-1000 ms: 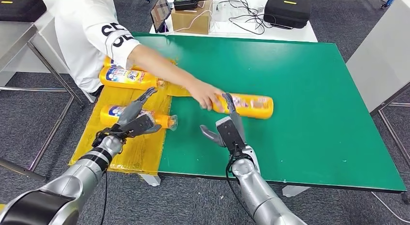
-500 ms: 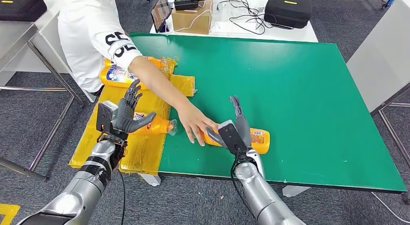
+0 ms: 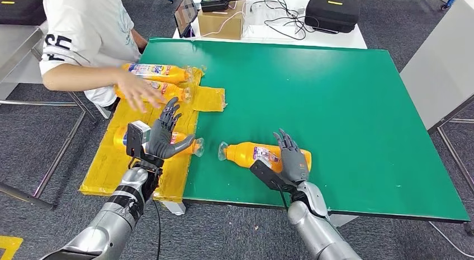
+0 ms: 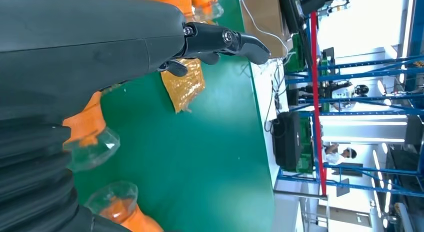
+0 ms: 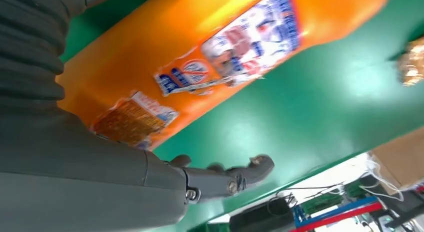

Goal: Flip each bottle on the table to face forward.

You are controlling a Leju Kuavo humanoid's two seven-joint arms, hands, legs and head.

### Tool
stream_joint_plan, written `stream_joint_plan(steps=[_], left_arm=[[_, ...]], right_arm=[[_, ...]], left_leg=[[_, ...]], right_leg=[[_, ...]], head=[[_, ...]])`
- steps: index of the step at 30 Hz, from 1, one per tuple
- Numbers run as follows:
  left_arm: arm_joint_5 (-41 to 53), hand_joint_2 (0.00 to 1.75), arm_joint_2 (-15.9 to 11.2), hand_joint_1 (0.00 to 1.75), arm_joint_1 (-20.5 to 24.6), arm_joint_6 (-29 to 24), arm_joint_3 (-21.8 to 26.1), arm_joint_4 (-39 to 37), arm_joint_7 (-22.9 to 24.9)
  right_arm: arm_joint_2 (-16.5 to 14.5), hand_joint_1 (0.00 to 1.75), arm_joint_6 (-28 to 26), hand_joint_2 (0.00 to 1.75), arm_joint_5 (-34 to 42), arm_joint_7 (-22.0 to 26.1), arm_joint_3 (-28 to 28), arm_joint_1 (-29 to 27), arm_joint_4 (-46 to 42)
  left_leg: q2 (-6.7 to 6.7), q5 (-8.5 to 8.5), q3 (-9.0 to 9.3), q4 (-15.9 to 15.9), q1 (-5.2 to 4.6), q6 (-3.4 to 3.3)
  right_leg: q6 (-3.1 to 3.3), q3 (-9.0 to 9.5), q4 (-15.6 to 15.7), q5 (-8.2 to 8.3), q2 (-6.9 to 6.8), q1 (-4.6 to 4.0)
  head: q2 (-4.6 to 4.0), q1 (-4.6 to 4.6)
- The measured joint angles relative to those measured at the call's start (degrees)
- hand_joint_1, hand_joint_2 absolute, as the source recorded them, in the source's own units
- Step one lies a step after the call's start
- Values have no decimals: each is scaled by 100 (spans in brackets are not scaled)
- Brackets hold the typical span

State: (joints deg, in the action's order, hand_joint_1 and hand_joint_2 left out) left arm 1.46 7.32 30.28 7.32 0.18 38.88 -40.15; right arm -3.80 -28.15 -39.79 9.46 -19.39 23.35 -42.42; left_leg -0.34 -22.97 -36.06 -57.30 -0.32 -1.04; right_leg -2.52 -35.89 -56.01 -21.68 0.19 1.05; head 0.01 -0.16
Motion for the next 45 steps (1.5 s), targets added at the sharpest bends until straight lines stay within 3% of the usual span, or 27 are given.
stream_joint_plan(steps=[11, 12, 15, 16, 24, 30, 37, 41, 45], left_arm=[[54, 175, 83, 0, 7, 143, 9, 0, 0], [67, 175, 85, 0, 9, 163, 10, 0, 0], [107, 175, 90, 0, 21, 247, 14, -2, 0], [111, 175, 92, 0, 28, 280, 15, -2, 0], [127, 175, 119, 0, 132, 577, 17, -57, 0], [156, 175, 132, 0, 188, 608, 17, -111, 0], [158, 175, 133, 0, 208, 482, 17, -114, 0], [270, 175, 144, 0, 212, 130, 8, -115, -2], [597, 175, 229, 0, 243, -335, -142, -157, 0]], right_arm=[[415, 2, 746, 175, -1055, -678, -193, 296, 211], [451, 37, 856, 175, -1171, -736, -220, 366, 272], [552, 165, 1284, 175, -1456, -864, -321, 645, 511], [579, 175, 1442, 175, -1501, -875, -352, 736, 589], [748, 175, 2895, 175, -1260, -397, -506, 1508, 1207], [835, 175, 3121, 175, -928, -130, -496, 1712, 1446], [844, 175, 2828, 175, -495, 150, -367, 1680, 1496], [652, 175, 1904, 175, 155, 630, -68, 1381, 1385], [168, 175, 1130, 175, 1113, 1380, 300, 825, 857]], left_leg=[[-5, 6, 14, 0, -2, -7], [-5, 7, 17, 0, -2, -8], [-2, 9, 27, 0, -5, -11], [-1, 9, 31, 0, -5, -11], [-2, 16, 55, -1, -6, -17], [-11, 18, 55, -2, -6, -19], [-10, 15, 53, -1, -6, -19], [-6, 14, 47, 1, -5, -19], [4, 14, 34, 1, -2, -17]], right_leg=[[-8, 19, 6, 6, 0, 3], [-10, 22, 6, 8, 0, 4], [-12, 30, 8, 12, 2, 7], [-12, 33, 8, 13, 2, 8], [-16, 56, 10, 19, 1, 8], [-18, 61, 10, 18, 0, 8], [-18, 60, 11, 17, 1, 8], [-18, 57, 10, 17, 2, 6], [-18, 35, 7, 18, 3, 3]], head=[[-1, 1], [-1, 1], [0, 1], [0, 1], [-1, 2], [0, 0], [0, 1], [0, 2], [1, -2]])
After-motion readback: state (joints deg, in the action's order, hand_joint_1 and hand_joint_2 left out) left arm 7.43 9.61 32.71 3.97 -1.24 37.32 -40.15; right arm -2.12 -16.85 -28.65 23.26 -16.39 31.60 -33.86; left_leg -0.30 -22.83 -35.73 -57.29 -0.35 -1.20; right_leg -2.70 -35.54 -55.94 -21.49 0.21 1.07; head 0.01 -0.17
